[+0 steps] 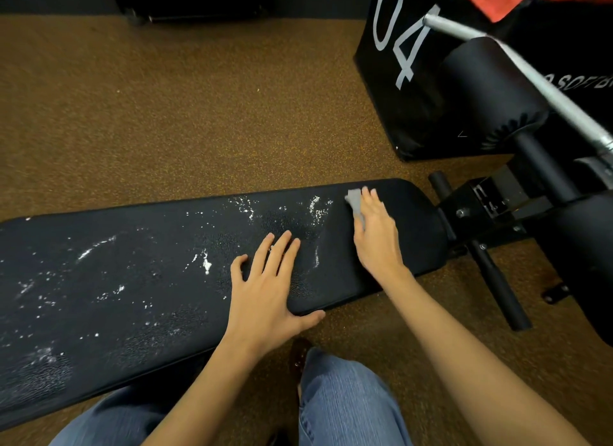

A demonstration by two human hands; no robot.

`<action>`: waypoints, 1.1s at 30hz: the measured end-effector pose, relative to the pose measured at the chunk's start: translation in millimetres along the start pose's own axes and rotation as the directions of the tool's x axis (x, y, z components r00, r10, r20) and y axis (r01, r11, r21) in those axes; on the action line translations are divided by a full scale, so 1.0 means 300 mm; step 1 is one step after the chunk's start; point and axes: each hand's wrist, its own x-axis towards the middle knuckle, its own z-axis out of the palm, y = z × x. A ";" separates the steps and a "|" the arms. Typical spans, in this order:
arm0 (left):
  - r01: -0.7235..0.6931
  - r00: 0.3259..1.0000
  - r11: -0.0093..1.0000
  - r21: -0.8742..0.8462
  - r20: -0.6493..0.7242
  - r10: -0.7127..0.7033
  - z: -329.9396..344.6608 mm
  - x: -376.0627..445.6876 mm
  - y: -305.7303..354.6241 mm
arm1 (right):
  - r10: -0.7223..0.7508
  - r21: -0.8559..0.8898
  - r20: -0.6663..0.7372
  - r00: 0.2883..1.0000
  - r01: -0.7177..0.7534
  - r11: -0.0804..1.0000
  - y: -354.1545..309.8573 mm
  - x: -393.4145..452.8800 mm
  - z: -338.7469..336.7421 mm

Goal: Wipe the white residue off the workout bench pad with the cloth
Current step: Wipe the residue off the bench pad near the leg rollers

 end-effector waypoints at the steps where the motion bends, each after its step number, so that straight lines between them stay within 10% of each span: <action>1: 0.011 1.000 1.000 0.010 -0.012 -0.011 -0.008 -0.003 -0.003 | 0.039 0.014 -0.010 0.999 -0.039 0.999 -0.015 0.056 0.005; 8: 0.152 0.988 0.986 0.063 0.009 -0.153 -0.038 -0.004 -0.054 | -0.201 0.086 0.037 0.979 0.197 0.977 -0.089 0.104 0.074; 14: 0.181 0.982 0.981 0.072 0.046 -0.185 -0.029 -0.004 -0.066 | -0.593 -0.012 0.176 0.786 0.604 0.797 -0.020 -0.035 0.035; 21: 0.163 0.983 0.974 0.157 0.059 -0.174 -0.044 -0.001 -0.068 | -0.172 -0.047 0.133 0.976 0.180 0.983 -0.011 0.210 0.039; 28: 0.160 0.983 0.972 0.169 0.059 -0.172 -0.052 0.002 -0.067 | -0.149 -0.025 -0.163 0.975 0.147 0.989 -0.071 0.095 0.054; 33: 0.180 0.979 0.966 0.188 0.064 -0.195 -0.062 0.003 -0.063 | -0.089 -0.058 -0.118 0.989 0.083 0.995 -0.130 0.087 0.051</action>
